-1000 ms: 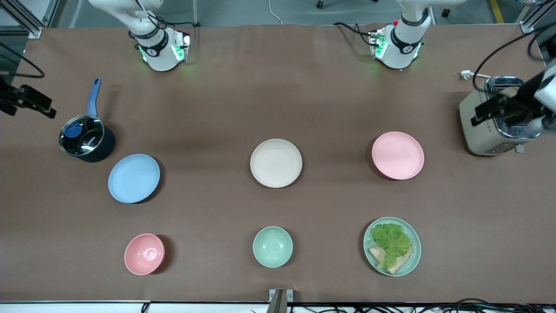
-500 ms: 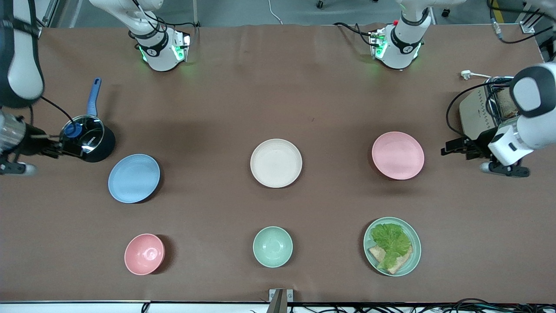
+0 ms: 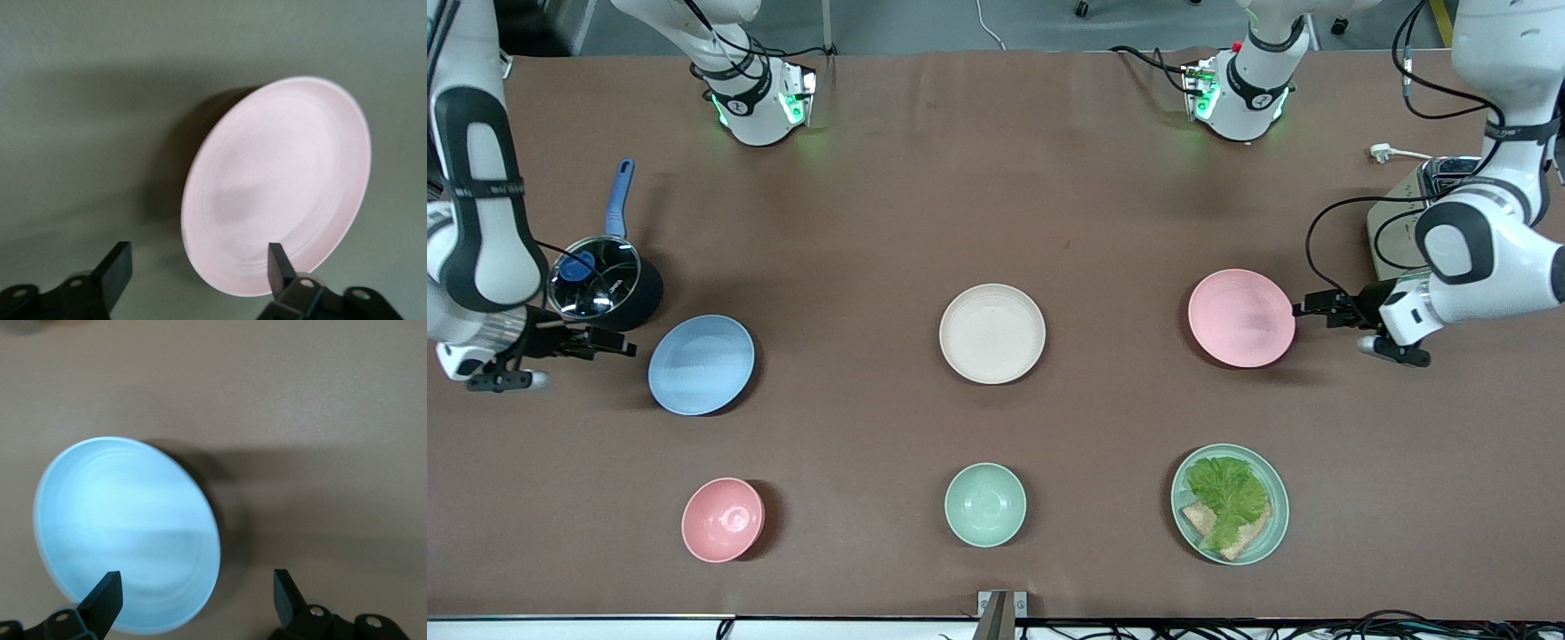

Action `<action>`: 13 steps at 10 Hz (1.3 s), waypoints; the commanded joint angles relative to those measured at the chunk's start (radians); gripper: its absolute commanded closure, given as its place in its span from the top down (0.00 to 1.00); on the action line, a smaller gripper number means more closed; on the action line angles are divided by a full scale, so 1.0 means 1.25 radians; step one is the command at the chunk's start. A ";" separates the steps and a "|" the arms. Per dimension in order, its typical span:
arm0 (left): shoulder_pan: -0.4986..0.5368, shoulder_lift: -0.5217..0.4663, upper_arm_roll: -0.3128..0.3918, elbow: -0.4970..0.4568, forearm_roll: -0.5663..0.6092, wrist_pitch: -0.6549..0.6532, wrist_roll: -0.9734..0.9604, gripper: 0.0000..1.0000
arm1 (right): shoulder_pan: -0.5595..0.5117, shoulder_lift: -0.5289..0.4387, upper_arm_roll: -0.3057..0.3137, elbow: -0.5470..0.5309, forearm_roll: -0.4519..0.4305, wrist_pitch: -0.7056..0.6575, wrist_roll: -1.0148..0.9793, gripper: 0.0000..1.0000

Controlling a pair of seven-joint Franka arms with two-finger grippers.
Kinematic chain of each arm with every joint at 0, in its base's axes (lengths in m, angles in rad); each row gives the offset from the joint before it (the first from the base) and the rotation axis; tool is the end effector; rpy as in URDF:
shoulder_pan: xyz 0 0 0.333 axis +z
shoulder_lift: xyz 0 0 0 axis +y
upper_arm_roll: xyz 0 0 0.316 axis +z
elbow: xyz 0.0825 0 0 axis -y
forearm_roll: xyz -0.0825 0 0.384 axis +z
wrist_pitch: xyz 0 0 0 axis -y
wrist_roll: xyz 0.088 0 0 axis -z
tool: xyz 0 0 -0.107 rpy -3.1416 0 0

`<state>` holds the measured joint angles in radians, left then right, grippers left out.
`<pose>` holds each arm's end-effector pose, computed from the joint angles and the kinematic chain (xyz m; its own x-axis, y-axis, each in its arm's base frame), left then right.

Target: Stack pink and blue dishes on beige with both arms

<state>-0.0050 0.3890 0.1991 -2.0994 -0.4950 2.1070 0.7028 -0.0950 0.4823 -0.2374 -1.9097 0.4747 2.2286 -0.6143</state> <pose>0.5359 0.0837 0.2131 0.9677 -0.2040 -0.1479 -0.1254 -0.8991 0.4195 0.5873 -0.1816 0.2384 0.9998 -0.0174 -0.0111 -0.0197 -0.9619 -0.2726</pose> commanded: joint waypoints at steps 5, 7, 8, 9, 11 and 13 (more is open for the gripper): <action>-0.002 0.078 0.000 -0.020 -0.106 0.085 0.026 0.12 | 0.009 0.056 0.001 -0.042 0.142 0.038 -0.084 0.34; -0.002 0.051 -0.005 -0.019 -0.106 0.084 0.015 0.04 | 0.004 0.056 0.001 -0.038 0.142 0.013 -0.076 0.02; -0.005 0.014 -0.017 -0.018 -0.105 0.079 0.007 0.03 | 0.002 0.055 0.000 -0.024 0.142 -0.002 -0.074 0.01; 0.000 -0.014 -0.055 -0.013 -0.105 0.079 -0.010 0.03 | 0.010 0.051 -0.005 0.005 0.131 -0.063 -0.065 0.01; 0.002 -0.037 -0.153 -0.007 -0.105 0.080 -0.094 0.03 | 0.011 0.042 -0.032 0.122 0.045 -0.217 0.006 0.01; 0.004 -0.012 -0.296 0.004 -0.097 0.161 -0.267 0.02 | 0.027 0.000 -0.027 0.180 -0.021 -0.278 0.102 0.01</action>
<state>-0.0042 0.3239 -0.0737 -2.0918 -0.6127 2.2239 0.4662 -0.0840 0.5331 -0.2702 -1.7078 0.4932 1.9215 -0.5637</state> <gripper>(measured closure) 0.952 0.943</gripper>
